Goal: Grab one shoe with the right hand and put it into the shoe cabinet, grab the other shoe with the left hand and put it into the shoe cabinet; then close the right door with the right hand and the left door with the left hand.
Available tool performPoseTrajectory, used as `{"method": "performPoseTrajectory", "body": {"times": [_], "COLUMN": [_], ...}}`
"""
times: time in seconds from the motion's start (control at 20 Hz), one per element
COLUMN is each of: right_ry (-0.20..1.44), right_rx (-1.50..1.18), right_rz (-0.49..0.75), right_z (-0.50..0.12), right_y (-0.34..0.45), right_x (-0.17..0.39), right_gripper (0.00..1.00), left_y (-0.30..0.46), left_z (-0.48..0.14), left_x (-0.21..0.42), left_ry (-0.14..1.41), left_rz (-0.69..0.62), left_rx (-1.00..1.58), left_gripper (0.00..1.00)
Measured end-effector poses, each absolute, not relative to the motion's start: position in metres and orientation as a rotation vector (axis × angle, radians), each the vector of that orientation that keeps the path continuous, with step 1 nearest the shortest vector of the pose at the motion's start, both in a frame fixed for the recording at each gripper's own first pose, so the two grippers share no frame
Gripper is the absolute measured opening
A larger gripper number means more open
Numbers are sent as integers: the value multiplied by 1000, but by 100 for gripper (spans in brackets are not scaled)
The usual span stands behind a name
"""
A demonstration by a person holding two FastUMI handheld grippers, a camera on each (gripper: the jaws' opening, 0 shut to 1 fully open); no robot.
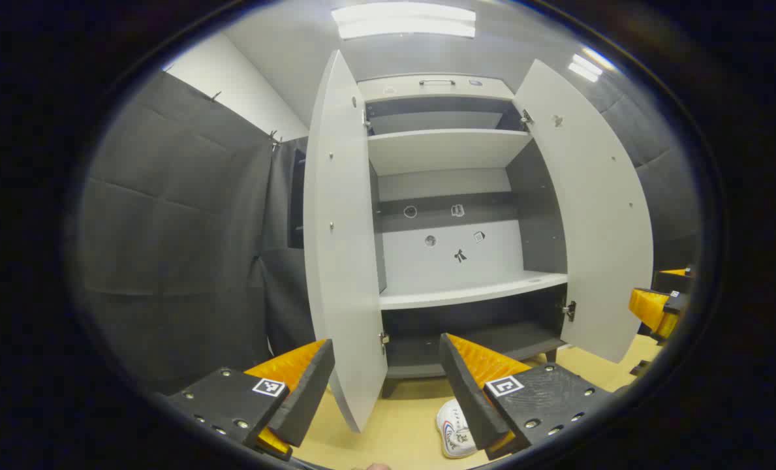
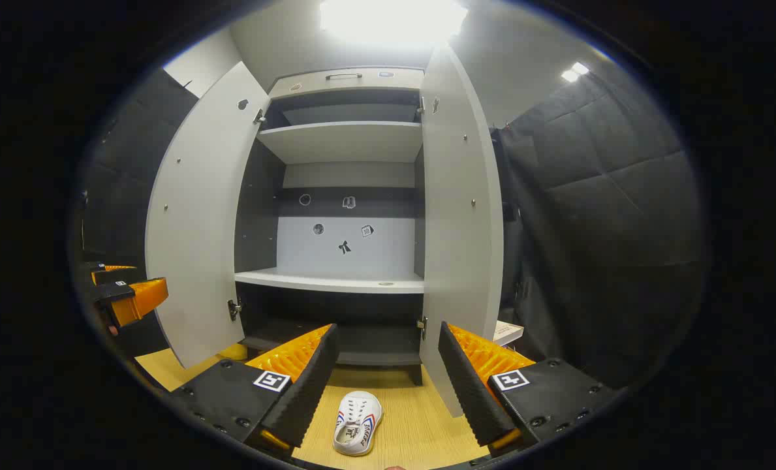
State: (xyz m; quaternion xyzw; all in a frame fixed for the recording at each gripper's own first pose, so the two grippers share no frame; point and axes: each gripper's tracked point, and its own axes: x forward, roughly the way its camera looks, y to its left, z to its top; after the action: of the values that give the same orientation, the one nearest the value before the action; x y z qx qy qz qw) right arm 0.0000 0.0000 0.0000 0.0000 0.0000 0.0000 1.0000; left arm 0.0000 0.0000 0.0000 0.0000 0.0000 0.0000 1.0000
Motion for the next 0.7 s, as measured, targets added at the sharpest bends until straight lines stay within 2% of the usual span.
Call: {"method": "performPoseTrajectory", "body": {"times": [0.7], "right_ry": [13], "right_rx": [1], "right_rz": [-1], "right_z": [-3], "right_y": [6], "right_x": [10], "right_gripper": [96], "left_y": [-1], "left_z": [6], "left_x": [1], "left_ry": [-42], "left_rz": [7], "left_rx": [13], "left_gripper": [93]}}
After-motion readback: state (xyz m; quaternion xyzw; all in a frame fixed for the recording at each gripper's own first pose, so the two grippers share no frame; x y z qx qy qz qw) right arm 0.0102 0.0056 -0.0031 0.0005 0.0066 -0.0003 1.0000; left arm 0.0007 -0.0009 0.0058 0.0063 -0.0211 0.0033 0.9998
